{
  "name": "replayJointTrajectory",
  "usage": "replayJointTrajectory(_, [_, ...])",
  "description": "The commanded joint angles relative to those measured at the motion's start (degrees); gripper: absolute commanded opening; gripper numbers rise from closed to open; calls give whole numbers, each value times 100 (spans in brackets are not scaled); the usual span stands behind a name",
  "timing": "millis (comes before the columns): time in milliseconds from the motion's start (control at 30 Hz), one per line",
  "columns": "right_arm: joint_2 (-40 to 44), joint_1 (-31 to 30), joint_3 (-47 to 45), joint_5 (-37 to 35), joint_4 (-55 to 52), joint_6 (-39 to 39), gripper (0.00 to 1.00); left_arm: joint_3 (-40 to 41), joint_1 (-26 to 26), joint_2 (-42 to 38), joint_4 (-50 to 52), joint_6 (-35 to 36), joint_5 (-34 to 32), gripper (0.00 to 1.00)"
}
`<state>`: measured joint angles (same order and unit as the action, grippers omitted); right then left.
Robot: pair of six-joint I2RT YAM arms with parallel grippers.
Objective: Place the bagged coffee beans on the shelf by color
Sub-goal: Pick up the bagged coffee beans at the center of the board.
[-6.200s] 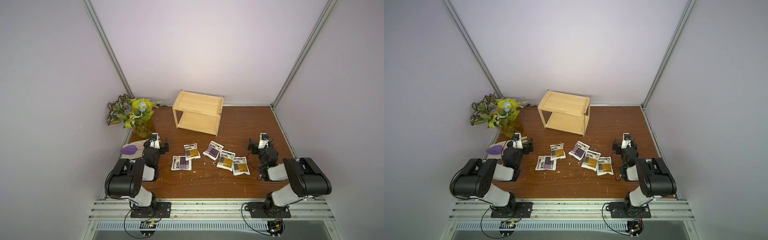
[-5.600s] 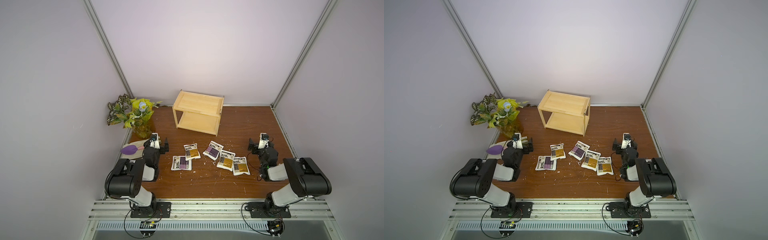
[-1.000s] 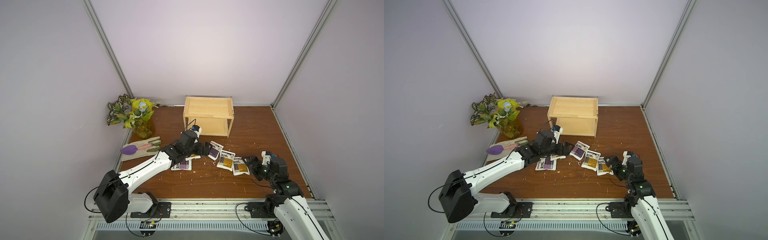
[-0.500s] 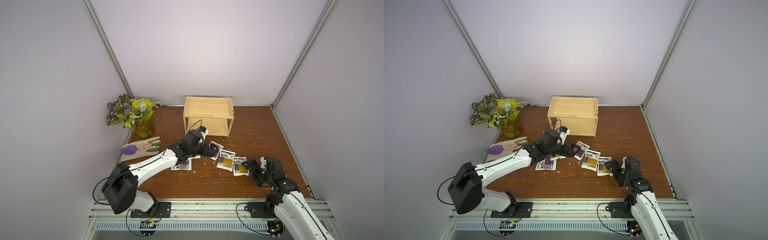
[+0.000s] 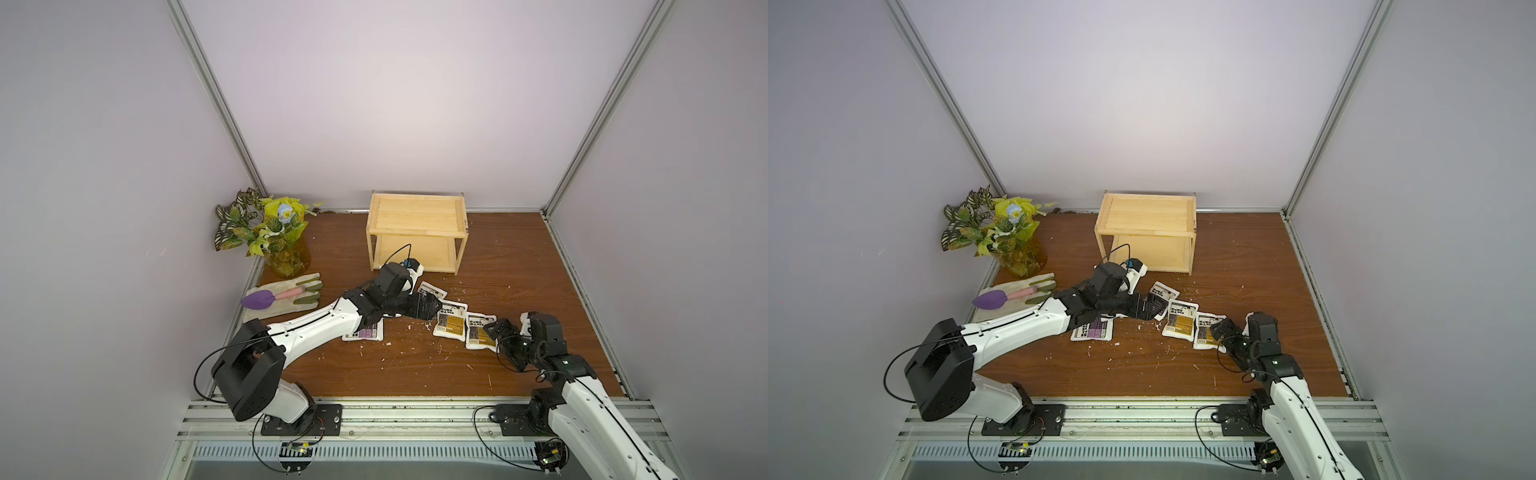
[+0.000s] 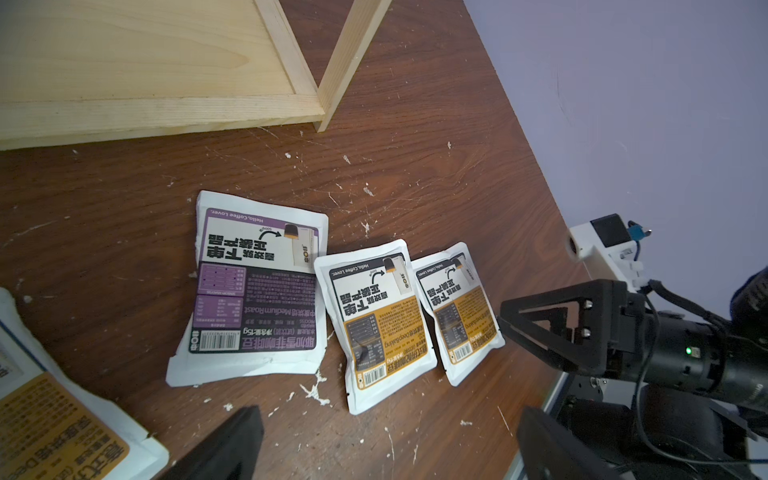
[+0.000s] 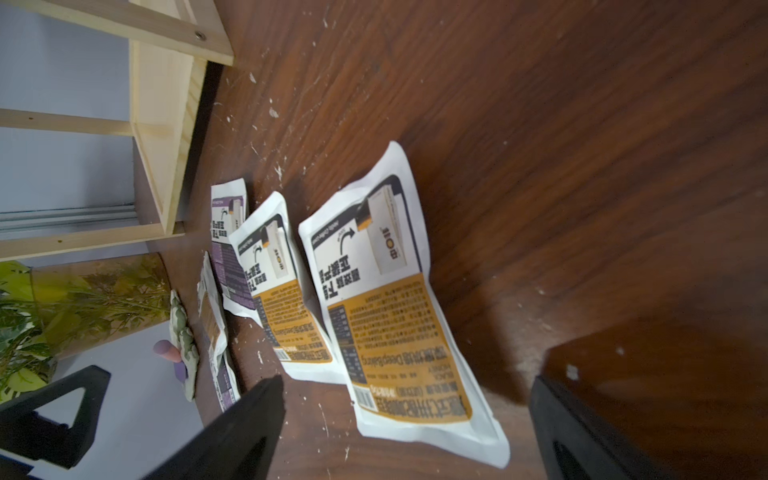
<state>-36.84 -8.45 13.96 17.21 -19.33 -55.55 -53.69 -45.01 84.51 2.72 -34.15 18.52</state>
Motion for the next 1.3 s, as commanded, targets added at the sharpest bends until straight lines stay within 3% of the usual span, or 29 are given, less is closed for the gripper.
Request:
replayJointTrajectory(0, [-134, 51, -234, 397, 741, -89, 99, -181, -68, 73, -86, -13, 152, 100])
replayJointTrajectory(333, [-518, 104, -596, 769, 1762, -376, 89, -150, -67, 203, -219, -152, 430, 99])
replayJointTrajectory(1267, [316, 392, -939, 863, 1586, -835, 18, -212, -62, 338, -219, -162, 530, 100])
